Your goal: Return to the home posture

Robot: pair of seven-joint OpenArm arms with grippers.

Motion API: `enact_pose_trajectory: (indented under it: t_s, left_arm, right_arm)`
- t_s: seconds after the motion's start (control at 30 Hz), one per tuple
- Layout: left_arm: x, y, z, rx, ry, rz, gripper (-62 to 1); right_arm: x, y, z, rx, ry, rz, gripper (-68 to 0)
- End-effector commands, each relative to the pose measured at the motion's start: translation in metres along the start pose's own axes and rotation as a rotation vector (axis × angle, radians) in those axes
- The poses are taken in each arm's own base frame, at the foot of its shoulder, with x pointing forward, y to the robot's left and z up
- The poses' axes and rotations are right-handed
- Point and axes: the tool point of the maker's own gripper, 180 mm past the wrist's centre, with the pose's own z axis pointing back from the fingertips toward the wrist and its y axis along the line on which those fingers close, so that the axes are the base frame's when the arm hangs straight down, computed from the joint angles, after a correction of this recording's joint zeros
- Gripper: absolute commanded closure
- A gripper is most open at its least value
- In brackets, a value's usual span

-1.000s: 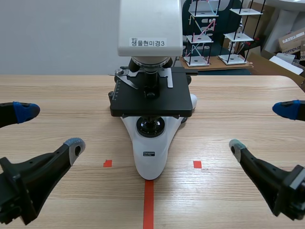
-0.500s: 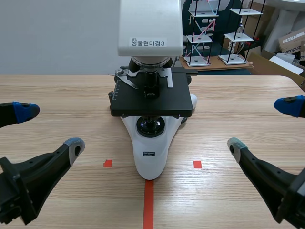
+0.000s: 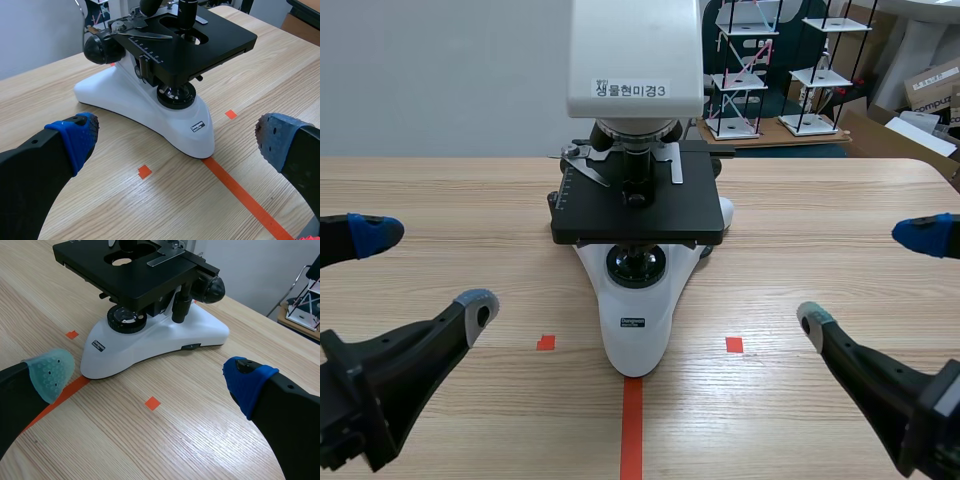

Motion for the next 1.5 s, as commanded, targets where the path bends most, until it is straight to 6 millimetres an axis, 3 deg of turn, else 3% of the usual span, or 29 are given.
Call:
enact_pose_trajectory:
  t_s: [0.0,0.3,1.47]
  left_arm:
    - [0.007,0.001,-0.001,0.008,-0.03,0.003,-62.3]
    - [0.007,0.001,-0.001,0.008,-0.03,0.003,-62.3]
    - [0.007,0.001,-0.001,0.008,-0.03,0.003,-62.3]
  right_arm:
    - [0.01,-0.003,-0.002,-0.003,-0.041,0.015,-67.9]
    - [0.021,-0.006,-0.002,-0.013,-0.1,0.015,-67.9]
    - [0.021,-0.006,-0.002,-0.013,-0.099,0.015,-67.9]
